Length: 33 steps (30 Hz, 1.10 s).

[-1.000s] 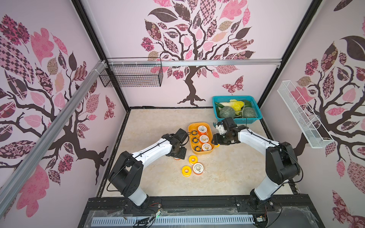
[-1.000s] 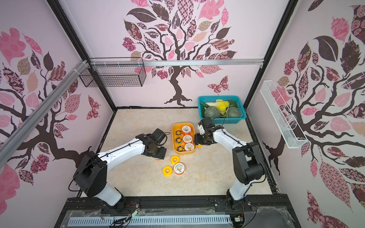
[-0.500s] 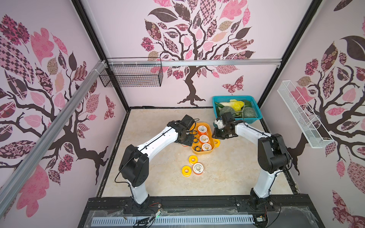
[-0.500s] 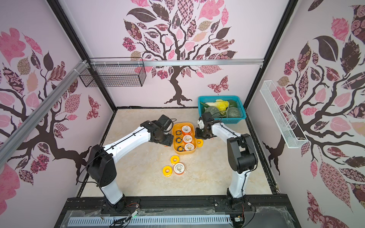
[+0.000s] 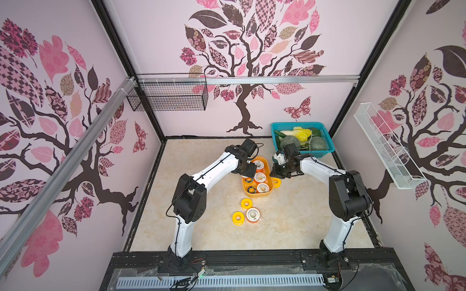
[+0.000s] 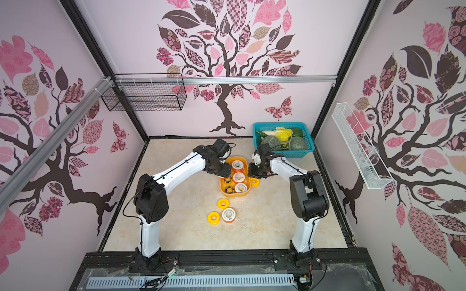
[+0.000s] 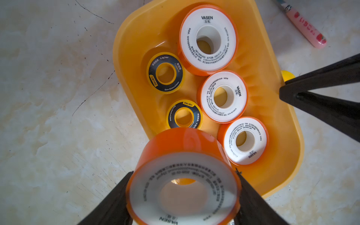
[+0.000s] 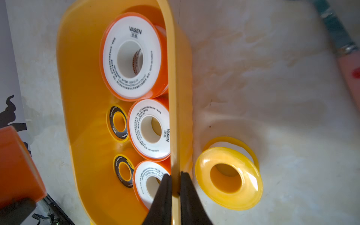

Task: Put the sealing tape into the storage box
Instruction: Place the sealing tape in the storage box.

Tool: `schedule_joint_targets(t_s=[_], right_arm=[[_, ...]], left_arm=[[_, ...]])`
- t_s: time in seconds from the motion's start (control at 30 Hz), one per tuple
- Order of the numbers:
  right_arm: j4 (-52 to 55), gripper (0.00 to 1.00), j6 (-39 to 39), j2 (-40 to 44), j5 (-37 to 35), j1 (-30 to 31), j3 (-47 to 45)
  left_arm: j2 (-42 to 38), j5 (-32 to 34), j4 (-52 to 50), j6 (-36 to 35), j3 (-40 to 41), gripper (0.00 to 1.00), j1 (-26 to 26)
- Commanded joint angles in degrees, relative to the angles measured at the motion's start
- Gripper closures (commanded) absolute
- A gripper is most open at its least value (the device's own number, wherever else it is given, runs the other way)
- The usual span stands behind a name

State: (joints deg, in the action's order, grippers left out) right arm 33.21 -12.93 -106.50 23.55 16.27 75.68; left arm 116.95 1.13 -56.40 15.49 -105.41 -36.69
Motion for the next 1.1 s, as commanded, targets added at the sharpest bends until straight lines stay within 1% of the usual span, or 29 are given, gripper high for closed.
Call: schedule_joint_targets(t_s=[0.0,0.2,0.47,0.5,0.83,1.07], right_arm=[[-1.12,0.86,-2.20,-0.01,2.26,0.08,-0.88],[-2.38,0.86,-3.65,0.63,2.51,0.17,-2.54],[-3.26,0.86,-4.70,1.02,3.26,0.34,-3.55],[-3.34,0.86,-4.78,1.03,3.26,0.34,-3.68],[-3.52,0.86,-5.37,0.85,3.03,0.76,-3.72],[-3.36,0.86,-5.26,1.34,2.69,0.78,-3.80]], left_arm=[[1.96,-1.60,-0.79,-0.54,-2.59,0.31,-0.16],[5.09,-3.19,-0.77,-0.29,-4.78,0.32,-0.14],[7.77,-5.83,-0.19,0.57,-5.38,0.32,-0.29],[8.06,-5.82,-0.26,0.66,-7.11,0.32,-0.26],[12.54,-6.07,-1.60,1.08,-11.64,0.32,-0.58],[15.12,-7.52,-2.65,1.40,-15.14,0.32,-1.11]])
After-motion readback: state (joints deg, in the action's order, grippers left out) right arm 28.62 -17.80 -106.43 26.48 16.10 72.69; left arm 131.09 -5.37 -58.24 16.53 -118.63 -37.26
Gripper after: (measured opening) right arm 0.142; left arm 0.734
